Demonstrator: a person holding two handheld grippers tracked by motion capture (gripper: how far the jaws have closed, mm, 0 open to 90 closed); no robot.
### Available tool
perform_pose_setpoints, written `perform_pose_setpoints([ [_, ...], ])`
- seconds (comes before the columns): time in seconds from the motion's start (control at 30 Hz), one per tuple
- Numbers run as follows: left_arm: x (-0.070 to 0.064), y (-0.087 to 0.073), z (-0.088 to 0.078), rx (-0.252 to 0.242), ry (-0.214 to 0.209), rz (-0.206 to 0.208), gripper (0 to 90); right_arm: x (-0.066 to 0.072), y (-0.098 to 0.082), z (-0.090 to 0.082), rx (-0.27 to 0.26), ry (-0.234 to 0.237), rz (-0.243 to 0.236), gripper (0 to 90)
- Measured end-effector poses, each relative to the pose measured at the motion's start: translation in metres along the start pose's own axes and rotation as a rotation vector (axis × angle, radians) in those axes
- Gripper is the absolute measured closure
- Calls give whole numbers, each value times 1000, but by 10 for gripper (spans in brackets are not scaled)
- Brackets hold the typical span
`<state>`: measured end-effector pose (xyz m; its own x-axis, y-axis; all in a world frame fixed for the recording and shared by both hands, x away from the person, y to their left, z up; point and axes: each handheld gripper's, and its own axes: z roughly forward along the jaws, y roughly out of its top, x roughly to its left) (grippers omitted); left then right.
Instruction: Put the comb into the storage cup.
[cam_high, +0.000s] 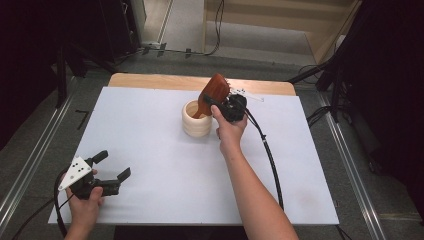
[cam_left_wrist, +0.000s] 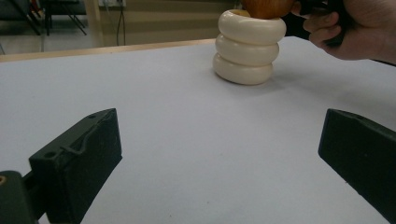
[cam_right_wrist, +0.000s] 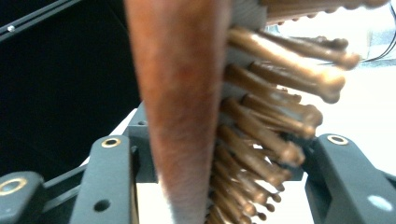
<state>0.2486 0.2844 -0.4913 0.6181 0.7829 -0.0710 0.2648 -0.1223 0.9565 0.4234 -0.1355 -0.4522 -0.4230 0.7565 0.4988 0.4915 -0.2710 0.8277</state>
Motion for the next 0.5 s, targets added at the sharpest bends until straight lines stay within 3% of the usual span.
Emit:
perform_pose_setpoints([
  [0.13,0,0,1,0,0,1,0,1,0,-3,22,-35,-68,347],
  [0.5,-1,0,1,1,4,0,0,-3,1,-6,50,-14,-71,255],
])
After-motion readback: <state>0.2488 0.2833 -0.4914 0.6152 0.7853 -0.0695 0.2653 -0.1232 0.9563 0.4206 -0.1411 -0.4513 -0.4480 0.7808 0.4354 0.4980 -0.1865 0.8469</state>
